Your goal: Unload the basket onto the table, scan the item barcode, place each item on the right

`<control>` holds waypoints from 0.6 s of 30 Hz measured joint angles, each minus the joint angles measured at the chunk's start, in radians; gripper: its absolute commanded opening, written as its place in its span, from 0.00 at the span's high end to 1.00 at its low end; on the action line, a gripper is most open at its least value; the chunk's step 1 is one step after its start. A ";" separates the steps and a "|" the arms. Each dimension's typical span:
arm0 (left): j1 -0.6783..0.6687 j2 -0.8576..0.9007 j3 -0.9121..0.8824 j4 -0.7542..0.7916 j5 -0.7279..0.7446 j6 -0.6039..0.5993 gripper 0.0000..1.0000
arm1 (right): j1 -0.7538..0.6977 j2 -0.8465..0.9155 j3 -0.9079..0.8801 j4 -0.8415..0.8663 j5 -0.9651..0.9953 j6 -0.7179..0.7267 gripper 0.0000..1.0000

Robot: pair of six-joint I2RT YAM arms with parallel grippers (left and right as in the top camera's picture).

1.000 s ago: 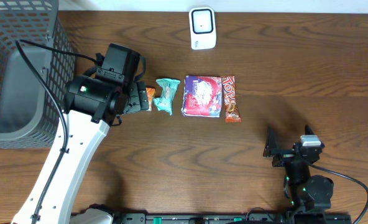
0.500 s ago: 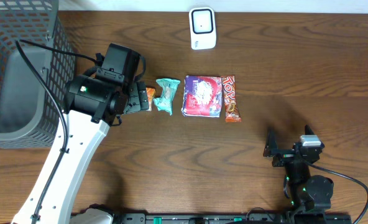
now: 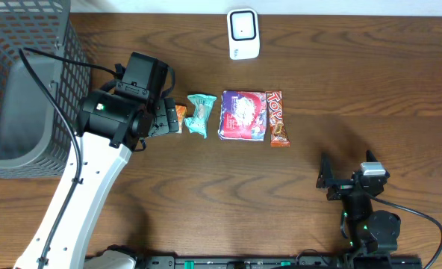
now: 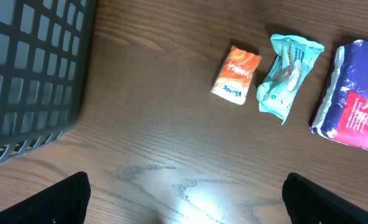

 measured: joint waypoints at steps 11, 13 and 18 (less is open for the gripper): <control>0.000 0.000 0.000 0.000 0.000 0.000 0.02 | 0.000 0.000 0.000 0.004 -0.025 0.171 0.01; 0.000 0.000 0.000 0.000 0.000 0.000 0.02 | 0.000 0.000 0.000 0.009 -0.068 0.324 0.01; 0.000 0.000 0.000 0.000 0.000 0.000 0.02 | 0.000 0.000 0.000 0.015 -0.149 0.693 0.01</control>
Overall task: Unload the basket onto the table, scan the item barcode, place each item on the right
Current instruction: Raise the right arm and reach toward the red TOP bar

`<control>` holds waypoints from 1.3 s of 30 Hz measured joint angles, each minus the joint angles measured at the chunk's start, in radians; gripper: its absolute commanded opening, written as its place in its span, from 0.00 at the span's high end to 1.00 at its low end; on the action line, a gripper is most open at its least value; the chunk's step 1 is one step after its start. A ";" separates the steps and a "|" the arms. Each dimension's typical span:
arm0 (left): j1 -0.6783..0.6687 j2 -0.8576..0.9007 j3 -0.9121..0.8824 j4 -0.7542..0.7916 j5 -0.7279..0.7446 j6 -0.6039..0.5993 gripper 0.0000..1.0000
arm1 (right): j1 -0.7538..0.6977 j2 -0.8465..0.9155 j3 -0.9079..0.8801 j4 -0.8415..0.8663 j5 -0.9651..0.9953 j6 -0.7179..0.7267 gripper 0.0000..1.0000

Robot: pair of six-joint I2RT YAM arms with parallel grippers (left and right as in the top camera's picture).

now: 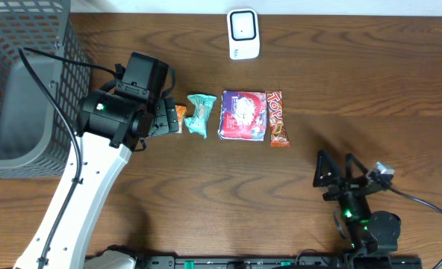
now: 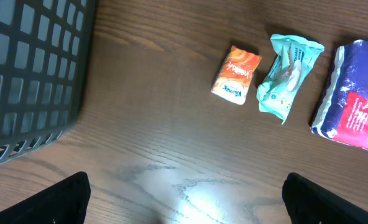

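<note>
A white barcode scanner (image 1: 243,33) stands at the table's far edge. Below it lie a small orange packet (image 2: 236,74), a teal packet (image 1: 201,114), a blue-purple pack (image 1: 243,115) and an orange-red candy bar (image 1: 278,118) in a row. My left gripper (image 1: 166,118) hovers just left of the orange packet, open wide; in the left wrist view its fingertips (image 2: 66,199) frame bare wood, and nothing lies between them. My right gripper (image 1: 337,170) is low at the near right, open and empty, apart from all items.
A dark mesh basket (image 1: 19,82) fills the left end of the table, close behind my left arm. The teal packet (image 2: 288,73) and the blue pack (image 2: 355,99) lie right of the orange one.
My right arm's wrist has turned and its gripper sits slightly higher and more tilted than before. The left arm and every item are where they were.
</note>
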 measured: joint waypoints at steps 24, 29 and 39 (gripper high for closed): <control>0.000 0.000 0.000 -0.001 0.000 0.000 0.02 | 0.000 0.015 0.087 0.369 -0.153 0.127 0.01; 0.000 0.000 0.000 -0.001 0.000 0.000 0.02 | 0.000 0.150 0.322 0.096 -0.148 -0.075 0.01; 0.000 0.000 0.000 -0.001 0.000 0.000 0.02 | 0.000 0.713 0.853 -0.503 -0.137 -0.395 0.01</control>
